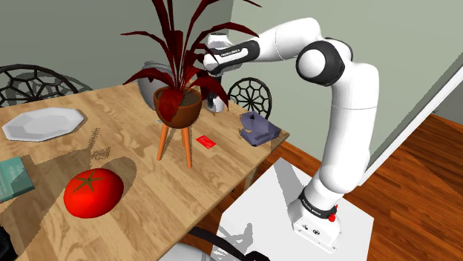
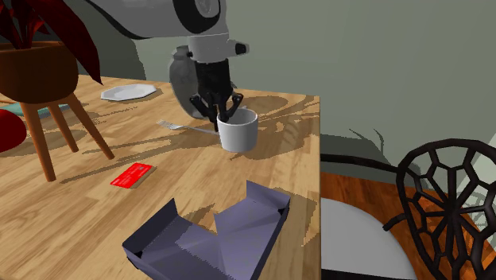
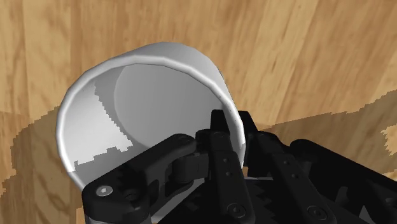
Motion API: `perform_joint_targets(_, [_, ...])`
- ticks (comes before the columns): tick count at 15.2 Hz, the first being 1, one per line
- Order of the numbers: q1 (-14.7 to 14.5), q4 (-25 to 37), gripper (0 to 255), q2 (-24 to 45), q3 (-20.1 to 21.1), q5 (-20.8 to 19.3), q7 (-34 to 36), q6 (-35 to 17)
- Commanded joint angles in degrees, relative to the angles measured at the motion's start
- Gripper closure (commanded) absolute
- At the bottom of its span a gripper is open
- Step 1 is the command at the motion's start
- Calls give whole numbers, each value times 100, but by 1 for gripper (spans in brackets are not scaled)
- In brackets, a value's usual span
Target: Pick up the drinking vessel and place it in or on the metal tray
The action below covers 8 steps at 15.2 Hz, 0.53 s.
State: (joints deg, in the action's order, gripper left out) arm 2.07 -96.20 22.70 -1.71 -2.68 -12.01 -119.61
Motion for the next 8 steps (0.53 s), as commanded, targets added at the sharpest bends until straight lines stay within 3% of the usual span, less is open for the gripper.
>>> perform_joint_targets(1, [-3,89,255,-61,1,1,-4,151])
perform_joint_targets(8, [-5,406,255,-218,2,7,-26,625])
